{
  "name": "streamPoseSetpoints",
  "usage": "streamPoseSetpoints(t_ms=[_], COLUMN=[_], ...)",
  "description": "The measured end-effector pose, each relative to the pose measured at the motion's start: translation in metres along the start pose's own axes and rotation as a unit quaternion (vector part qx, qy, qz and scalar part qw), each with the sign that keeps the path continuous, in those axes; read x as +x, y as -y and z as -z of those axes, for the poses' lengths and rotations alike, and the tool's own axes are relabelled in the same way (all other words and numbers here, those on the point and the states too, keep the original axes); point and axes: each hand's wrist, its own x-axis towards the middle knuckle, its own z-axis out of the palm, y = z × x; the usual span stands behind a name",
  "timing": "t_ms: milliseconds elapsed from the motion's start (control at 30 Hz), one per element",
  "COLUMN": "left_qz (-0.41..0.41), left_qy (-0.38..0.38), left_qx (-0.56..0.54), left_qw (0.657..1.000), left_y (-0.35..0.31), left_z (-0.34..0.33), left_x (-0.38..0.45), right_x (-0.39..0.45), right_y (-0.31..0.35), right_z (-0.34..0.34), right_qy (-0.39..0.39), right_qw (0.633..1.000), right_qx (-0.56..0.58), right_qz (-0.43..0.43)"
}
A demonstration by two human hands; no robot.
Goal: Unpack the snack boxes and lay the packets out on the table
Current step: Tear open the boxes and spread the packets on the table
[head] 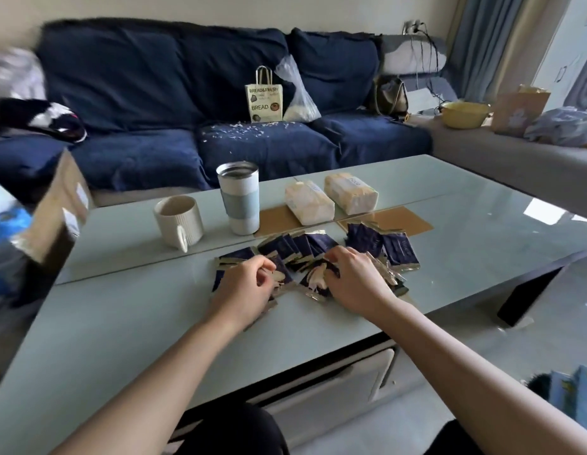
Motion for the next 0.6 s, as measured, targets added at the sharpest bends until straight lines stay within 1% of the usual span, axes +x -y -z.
streamPoseSetpoints(t_ms=[133, 200, 300, 367, 467, 600], left_qz=[0.023, 0.034, 0.105, 0.135, 0.135, 0.109], left_qy=[-0.048, -0.071, -0.044, -0.009, 0.023, 0.034], left_qx=[0.008, 0.021, 0.062, 0.071, 0.064, 0.069], left_qw=[0.999, 0.997, 0.992, 0.988, 0.988, 0.991], left_y=[0.029, 0.043, 0.055, 0.056, 0.056, 0.064], left_z=[0.015, 0.019, 0.021, 0.022, 0.018, 0.009], left_x=[0.001, 0.003, 0.004, 0.003, 0.001, -0.002], right_x=[0.015, 0.020, 0.027, 0.031, 0.037, 0.042], right_y=[0.018, 0.028, 0.041, 0.049, 0.058, 0.067], right_z=[-0.018, -0.027, -0.041, -0.047, -0.055, -0.064], right_qy=[0.036, 0.059, 0.085, 0.103, 0.138, 0.162], right_qw=[0.998, 0.996, 0.995, 0.994, 0.989, 0.986], right_qx=[-0.012, -0.005, 0.010, 0.025, 0.038, 0.008], right_qz=[0.055, 0.063, 0.049, 0.014, -0.042, -0.027])
